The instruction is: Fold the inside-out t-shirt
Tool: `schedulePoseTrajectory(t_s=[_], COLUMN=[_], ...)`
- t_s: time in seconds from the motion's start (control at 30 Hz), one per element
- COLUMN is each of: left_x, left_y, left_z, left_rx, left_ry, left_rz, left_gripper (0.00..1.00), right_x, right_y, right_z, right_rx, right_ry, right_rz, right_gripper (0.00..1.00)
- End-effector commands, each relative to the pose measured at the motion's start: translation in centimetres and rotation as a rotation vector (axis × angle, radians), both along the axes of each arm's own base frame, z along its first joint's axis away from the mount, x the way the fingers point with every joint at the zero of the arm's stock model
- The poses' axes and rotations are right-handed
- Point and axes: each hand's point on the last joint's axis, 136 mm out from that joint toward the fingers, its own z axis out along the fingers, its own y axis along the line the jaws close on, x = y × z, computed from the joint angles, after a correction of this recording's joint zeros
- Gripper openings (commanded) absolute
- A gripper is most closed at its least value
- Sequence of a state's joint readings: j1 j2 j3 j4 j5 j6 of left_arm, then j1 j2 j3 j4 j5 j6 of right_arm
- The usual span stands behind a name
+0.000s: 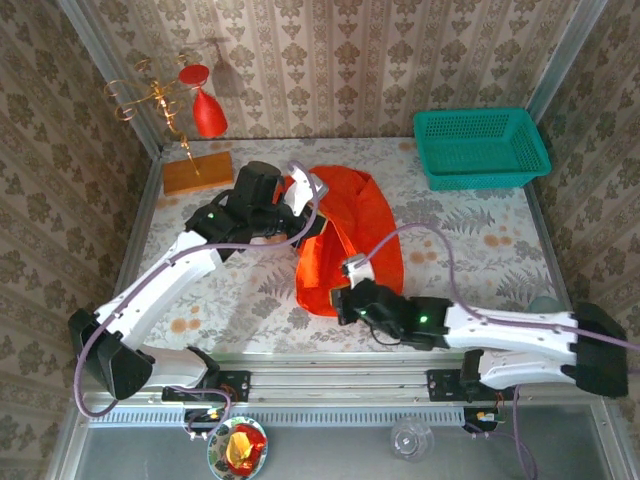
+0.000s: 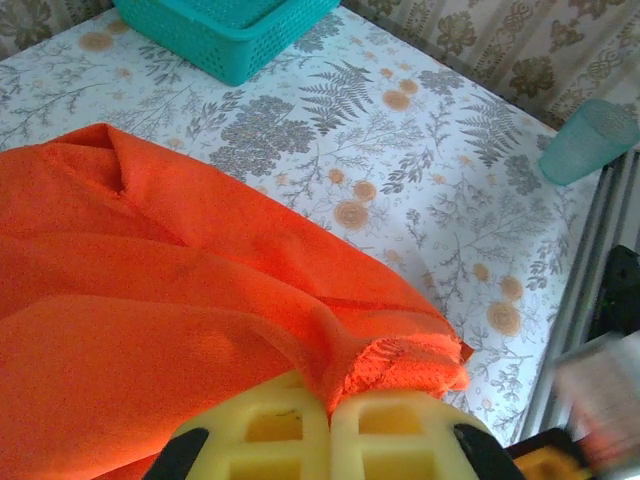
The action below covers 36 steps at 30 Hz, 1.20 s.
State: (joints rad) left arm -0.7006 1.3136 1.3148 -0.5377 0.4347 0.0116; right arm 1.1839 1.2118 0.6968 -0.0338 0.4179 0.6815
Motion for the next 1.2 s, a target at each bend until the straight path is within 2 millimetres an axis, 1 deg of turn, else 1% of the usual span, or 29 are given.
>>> schedulePoseTrajectory(t_s=[0.0, 0.07, 0.13, 0.2, 0.27, 0.37, 0.4, 0.53, 0.6, 0.7, 0.8, 0.9, 1.03, 1.1, 1.17], left_x=[-1.6, -2.2, -3.0, -3.8, -4.7, -5.9, -6.4, -8.2, -9.0, -10.0, -10.6, -10.6, -10.6, -10.7, -11.0], left_y=[0.0, 0.1, 0.1, -0.1, -0.4, -0.8, -1.1, -2.1, -2.3, -2.4, -2.2, -1.4, -1.0, -1.1, -1.3], left_z=[2.2, 2.6, 3.0, 3.2, 3.5, 3.5, 3.6, 4.6, 5.3, 6.3, 6.8, 7.1, 6.9, 6.8, 6.8], left_rx=[-0.033, -0.037, -0.041, -0.036, -0.027, 0.031, 0.037, 0.002, -0.019, -0.044, -0.043, -0.028, -0.015, -0.01, -0.015], left_ry=[-0.025, -0.025, -0.024, -0.022, -0.024, -0.078, -0.082, -0.074, -0.074, -0.076, -0.085, -0.105, -0.114, -0.107, -0.096], left_rz=[-0.063, -0.076, -0.093, -0.114, -0.138, -0.142, -0.157, -0.207, -0.227, -0.249, -0.257, -0.235, -0.228, -0.235, -0.251], left_gripper=[0.0, 0.0, 0.0, 0.0, 0.0, 0.0, 0.0, 0.0, 0.0, 0.0, 0.0, 0.0, 0.0, 0.0, 0.0], right_x=[3.0, 4.8, 6.9, 9.2, 11.7, 14.7, 15.8, 19.2, 20.6, 22.6, 23.7, 23.9, 23.3, 22.8, 22.5], right_y=[0.6, 0.9, 0.8, 0.7, 0.2, 0.0, 0.1, 0.8, 1.1, 1.6, 1.4, 0.2, -1.2, -1.4, -1.1], right_z=[-1.0, -2.4, -3.1, -3.4, -3.4, -3.4, -3.3, -3.7, -4.7, -6.5, -8.6, -10.0, -10.5, -10.3, -10.0], right_rx=[-0.005, -0.046, -0.051, -0.04, -0.03, -0.027, -0.024, -0.023, -0.048, -0.09, -0.108, -0.125, -0.134, -0.145, -0.153], right_ry=[-0.109, -0.124, -0.131, -0.14, -0.141, -0.128, -0.122, -0.103, -0.084, -0.031, 0.038, 0.085, 0.134, 0.15, 0.16], right_rz=[-0.122, -0.16, -0.208, -0.238, -0.276, -0.298, -0.306, -0.316, -0.312, -0.299, -0.292, -0.314, -0.333, -0.322, -0.304], right_gripper=[0.04, 0.02, 0.02, 0.01, 0.02, 0.08, 0.11, 0.24, 0.3, 0.44, 0.5, 0.55, 0.66, 0.72, 0.79])
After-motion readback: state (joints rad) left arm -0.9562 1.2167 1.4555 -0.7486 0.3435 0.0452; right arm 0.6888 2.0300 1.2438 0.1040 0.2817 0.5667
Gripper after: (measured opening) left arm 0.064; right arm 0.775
